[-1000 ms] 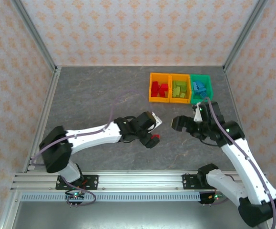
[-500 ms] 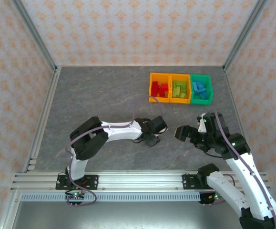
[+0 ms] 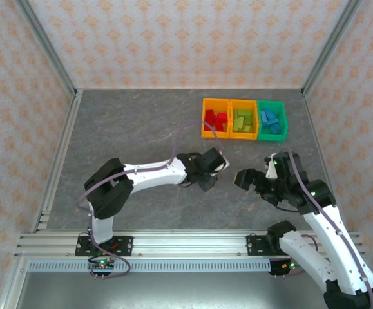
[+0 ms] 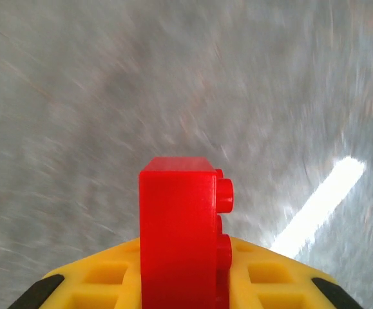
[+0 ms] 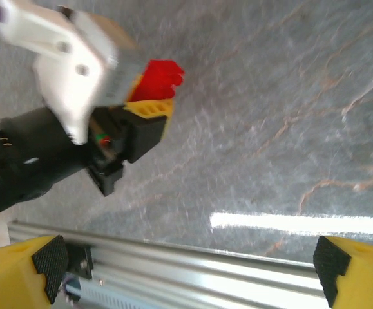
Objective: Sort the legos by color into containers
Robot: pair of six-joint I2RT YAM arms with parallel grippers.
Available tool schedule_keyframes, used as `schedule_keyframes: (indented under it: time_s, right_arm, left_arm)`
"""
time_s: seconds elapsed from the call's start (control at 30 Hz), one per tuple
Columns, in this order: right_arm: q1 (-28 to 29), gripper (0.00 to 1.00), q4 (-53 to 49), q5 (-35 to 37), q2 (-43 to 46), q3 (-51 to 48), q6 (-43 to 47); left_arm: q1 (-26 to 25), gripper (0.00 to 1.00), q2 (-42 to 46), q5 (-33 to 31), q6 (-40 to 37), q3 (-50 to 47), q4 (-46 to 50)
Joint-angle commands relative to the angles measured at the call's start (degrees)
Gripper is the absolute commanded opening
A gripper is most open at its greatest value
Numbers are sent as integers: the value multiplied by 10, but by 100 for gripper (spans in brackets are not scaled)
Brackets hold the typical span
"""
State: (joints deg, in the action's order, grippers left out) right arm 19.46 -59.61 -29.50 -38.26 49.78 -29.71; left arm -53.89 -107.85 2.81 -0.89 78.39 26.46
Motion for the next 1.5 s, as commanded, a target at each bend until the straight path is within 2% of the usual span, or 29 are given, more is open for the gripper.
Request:
schedule_keyframes:
  time_s: [0.0,0.2,0.33,0.5,0.57,0.67,0.73,0.87,0.97,1.0,1.07,1.13,1.2,1.33,1.47]
  right_arm:
    - [1,100,58,77,31,-24,-55]
    - [2,99,107,61,31,-61,-93]
    - [2,100,103,70,40,-65,-94]
    - [2,99,95,76,48,-68,-90]
    - [1,100,93,76,49,-69,-86]
    - [2,99,88,75,49,-69,-84]
    - [2,99,86,77,53,-69,-84]
    - [2,100,93,86,54,-75,-85]
    - [1,100,108,93,50,-77,-87]
    - [2,100,111,102,49,-77,-86]
    - [2,100,117,131,49,-79,-82]
    - [2,99,127,189,48,-87,-71]
    - [1,99,145,253,47,-95,-53]
    - [-1,99,232,383,33,-130,-1]
    - [-21,99,327,499,-23,-153,45]
  left_arm:
    - [56,14,0,-28,25,82,-12]
    - [115,14,-134,-66,18,277,-5]
    - [154,14,-234,-56,33,427,2]
    - [167,19,-348,-82,-2,624,43]
    - [168,22,-376,-95,-16,670,45]
    - [172,29,-394,-94,-33,694,31]
    - [177,43,-394,-78,-32,694,33]
    - [178,61,-376,-59,-34,689,54]
    - [178,63,-320,-31,-18,639,52]
    - [178,63,-285,-18,-4,593,33]
    - [174,63,-193,12,20,455,-49]
    - [168,62,-86,22,40,300,-148]
    - [160,62,10,19,55,180,-198]
    - [137,63,183,-24,63,-39,-258]
    - [125,63,347,-107,70,-207,-235]
